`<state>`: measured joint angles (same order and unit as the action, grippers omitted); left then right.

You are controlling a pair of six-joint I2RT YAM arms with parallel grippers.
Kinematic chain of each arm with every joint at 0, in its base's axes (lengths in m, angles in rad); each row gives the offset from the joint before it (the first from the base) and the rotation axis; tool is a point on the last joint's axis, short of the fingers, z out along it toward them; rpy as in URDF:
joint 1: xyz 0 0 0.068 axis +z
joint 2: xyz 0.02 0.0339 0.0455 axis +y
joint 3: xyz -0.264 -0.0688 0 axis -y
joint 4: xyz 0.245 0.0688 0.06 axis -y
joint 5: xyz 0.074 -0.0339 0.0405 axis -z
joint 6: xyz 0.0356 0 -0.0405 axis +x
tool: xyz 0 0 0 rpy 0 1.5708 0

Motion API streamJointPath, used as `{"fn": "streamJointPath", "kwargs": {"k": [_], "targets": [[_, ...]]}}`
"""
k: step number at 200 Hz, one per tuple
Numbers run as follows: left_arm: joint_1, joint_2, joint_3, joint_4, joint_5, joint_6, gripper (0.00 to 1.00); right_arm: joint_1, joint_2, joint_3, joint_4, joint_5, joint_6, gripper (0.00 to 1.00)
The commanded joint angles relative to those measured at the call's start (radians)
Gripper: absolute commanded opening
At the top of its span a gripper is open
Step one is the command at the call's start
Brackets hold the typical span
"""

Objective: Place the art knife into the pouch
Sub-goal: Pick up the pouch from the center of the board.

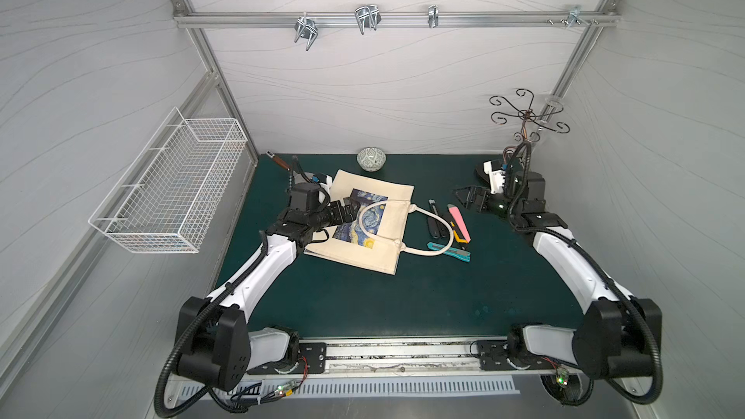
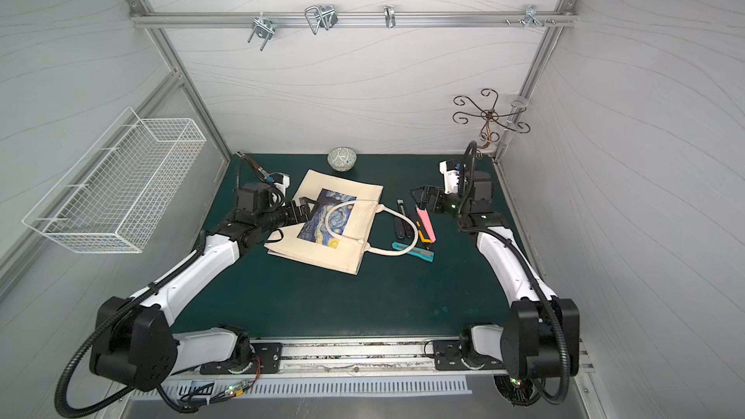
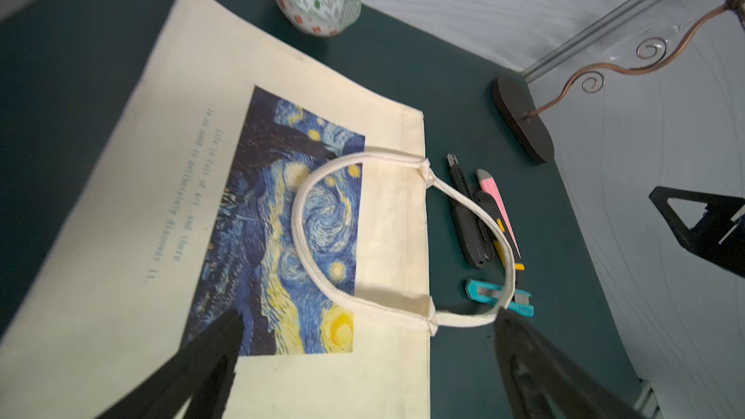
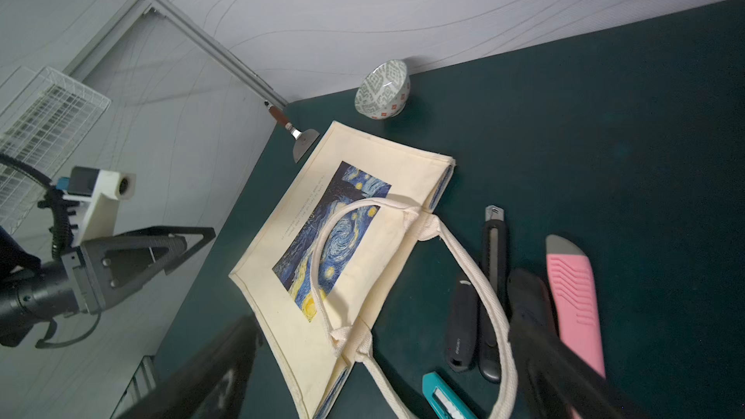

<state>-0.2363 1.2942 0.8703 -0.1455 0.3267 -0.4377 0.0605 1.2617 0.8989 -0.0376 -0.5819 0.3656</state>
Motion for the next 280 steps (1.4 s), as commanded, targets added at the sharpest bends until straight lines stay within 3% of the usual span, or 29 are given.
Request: {"fn": "streamJointPath", "kwargs": {"k": [1,34,57,95,140,186,215,221,227,235,239,253,280], "targets": [[-0.016,0.063,0.018,0.008,0.006,-0.087,0.98,-0.061,0.045,-0.032,0.064,-0.095,0.095,0.99],[-0.050,0.250,0.080,-0.046,-0.018,-0.117,0.93,-0.001,-0.016,-0.027,-0.032,0.034,0.015,0.99],[-0.067,0.356,0.121,-0.084,-0.037,-0.131,0.91,0.016,-0.045,-0.020,-0.063,0.052,0.003,0.99],[-0.127,0.446,0.189,-0.119,-0.115,-0.121,0.90,0.041,-0.055,-0.023,-0.086,0.079,-0.020,0.99],[-0.155,0.530,0.229,-0.087,-0.108,-0.161,0.85,0.068,-0.048,-0.019,-0.111,0.111,-0.043,0.99],[-0.174,0.613,0.266,-0.072,-0.111,-0.169,0.65,0.074,-0.064,-0.026,-0.109,0.113,-0.046,0.99],[-0.198,0.632,0.287,-0.037,-0.125,-0.190,0.61,0.106,-0.048,-0.007,-0.145,0.140,-0.079,0.99],[-0.204,0.638,0.301,-0.042,-0.128,-0.188,0.57,0.121,-0.044,-0.002,-0.156,0.167,-0.084,0.99],[-0.210,0.648,0.316,-0.047,-0.129,-0.182,0.46,0.139,-0.042,0.002,-0.169,0.206,-0.091,0.99],[-0.216,0.663,0.335,-0.048,-0.107,-0.172,0.20,0.163,-0.037,0.009,-0.188,0.246,-0.105,0.99],[-0.216,0.670,0.343,-0.045,-0.089,-0.171,0.00,0.174,-0.035,0.010,-0.193,0.262,-0.113,0.99],[-0.220,0.679,0.357,-0.033,-0.062,-0.181,0.00,0.205,-0.026,0.011,-0.203,0.298,-0.129,0.99],[-0.259,0.617,0.419,-0.121,-0.115,-0.114,0.00,0.215,-0.024,-0.001,-0.206,0.316,-0.109,0.99]]}}
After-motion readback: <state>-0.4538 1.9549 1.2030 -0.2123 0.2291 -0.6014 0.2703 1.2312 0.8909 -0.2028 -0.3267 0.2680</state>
